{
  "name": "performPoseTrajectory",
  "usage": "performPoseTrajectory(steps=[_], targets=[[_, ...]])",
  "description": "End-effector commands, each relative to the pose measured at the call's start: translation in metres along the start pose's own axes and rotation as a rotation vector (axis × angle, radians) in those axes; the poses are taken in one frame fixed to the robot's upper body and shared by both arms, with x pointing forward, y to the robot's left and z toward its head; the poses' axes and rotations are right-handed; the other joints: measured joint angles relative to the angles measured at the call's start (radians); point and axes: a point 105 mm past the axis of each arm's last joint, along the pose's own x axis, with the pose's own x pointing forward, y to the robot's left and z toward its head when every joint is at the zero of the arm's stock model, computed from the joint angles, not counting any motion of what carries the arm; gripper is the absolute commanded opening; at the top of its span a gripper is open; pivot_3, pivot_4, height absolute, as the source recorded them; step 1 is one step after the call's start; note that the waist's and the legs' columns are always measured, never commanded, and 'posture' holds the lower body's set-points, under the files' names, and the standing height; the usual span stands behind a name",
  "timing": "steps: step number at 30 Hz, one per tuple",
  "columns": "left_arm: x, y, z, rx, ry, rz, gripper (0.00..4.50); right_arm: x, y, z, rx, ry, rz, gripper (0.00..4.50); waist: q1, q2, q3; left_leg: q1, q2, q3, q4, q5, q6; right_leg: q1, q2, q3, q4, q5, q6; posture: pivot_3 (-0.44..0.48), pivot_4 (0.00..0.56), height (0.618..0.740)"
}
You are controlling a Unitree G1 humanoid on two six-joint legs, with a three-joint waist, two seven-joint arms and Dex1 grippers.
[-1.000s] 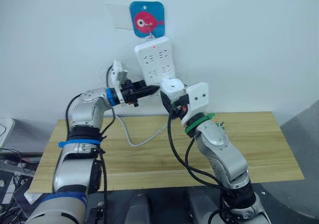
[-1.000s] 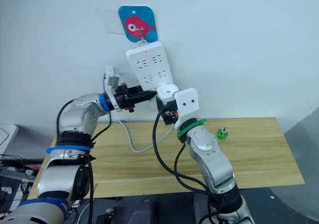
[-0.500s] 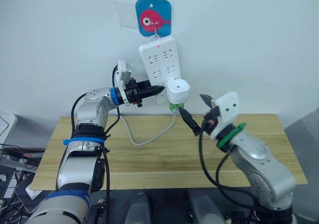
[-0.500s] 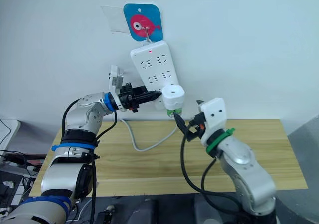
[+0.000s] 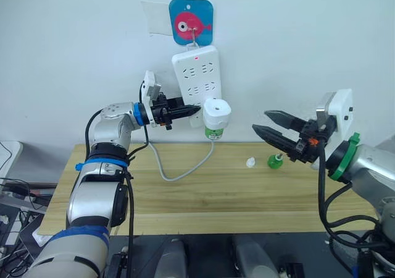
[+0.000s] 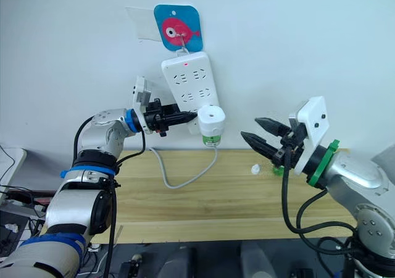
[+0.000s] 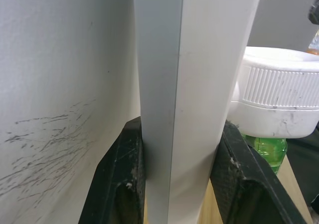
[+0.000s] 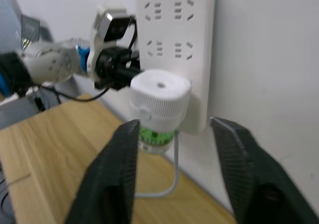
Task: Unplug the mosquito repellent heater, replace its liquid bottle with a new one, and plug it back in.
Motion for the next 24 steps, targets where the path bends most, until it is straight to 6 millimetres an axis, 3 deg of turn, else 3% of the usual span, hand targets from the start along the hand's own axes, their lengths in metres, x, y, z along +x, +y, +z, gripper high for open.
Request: performPoseTrajectory(steps=[1, 2, 12, 13, 15, 18, 24], targets=[[-0.005, 0.006, 0.006, 0.02, 0.013, 0.025, 1.32, -0.004, 0.002, 0.008, -0.048, -0.022, 0.019, 1.01, 0.0, 0.0, 0.0, 0.0, 0.0, 0.0, 0.0, 0.0, 0.0, 0.0, 0.0, 0.0, 0.0, 0.0, 0.0, -0.09, 0.178, 0.74], [-0.006, 0.006, 0.006, 0.021, 0.015, 0.026, 1.32, -0.005, 0.001, 0.007, -0.055, -0.019, 0.016, 0.7, 0.0, 0.0, 0.0, 0.0, 0.0, 0.0, 0.0, 0.0, 0.0, 0.0, 0.0, 0.0, 0.001, 0.0, 0.0, -0.09, 0.178, 0.74], [-0.03, 0.018, 0.008, 0.042, 0.061, 0.103, 4.26, -0.003, -0.007, 0.006, -0.08, -0.021, 0.005, 0.65, -0.003, 0.0, 0.0, 0.0, 0.0, 0.0, 0.002, 0.0, 0.0, -0.001, 0.0, 0.0, 0.003, 0.0, 0.0, -0.052, 0.157, 0.74], [-0.034, 0.019, 0.009, 0.046, 0.062, 0.114, 4.47, -0.003, -0.008, 0.005, -0.082, -0.021, 0.007, 0.65, -0.003, 0.0, 0.0, 0.0, 0.0, 0.0, 0.002, 0.0, 0.0, -0.001, 0.001, 0.0, 0.003, 0.0, 0.0, -0.044, 0.153, 0.74], [-0.044, 0.022, 0.012, 0.057, 0.07, 0.143, 4.47, -0.004, -0.009, 0.004, -0.086, -0.019, 0.008, 0.65, 0.0, 0.0, 0.0, 0.0, 0.0, 0.0, 0.002, 0.0, 0.0, -0.001, 0.0, 0.0, 0.004, 0.0, 0.0, -0.033, 0.148, 0.74], [-0.066, 0.025, 0.017, 0.083, 0.088, 0.197, 4.5, -0.008, -0.013, 0.002, -0.08, -0.014, 0.017, 1.27, -0.001, 0.0, 0.0, 0.0, 0.0, 0.0, 0.003, 0.001, 0.0, -0.001, 0.0, 0.0, 0.005, 0.0, 0.0, -0.012, 0.146, 0.74], [-0.093, 0.013, 0.021, 0.121, 0.126, 0.24, 4.5, -0.023, -0.015, -0.017, -0.087, 0.056, 0.058, 3.34, 0.011, -0.001, -0.001, 0.0, 0.001, 0.0, 0.002, 0.001, -0.001, -0.001, 0.0, 0.0, 0.005, 0.0, 0.0, 0.035, 0.142, 0.74]])
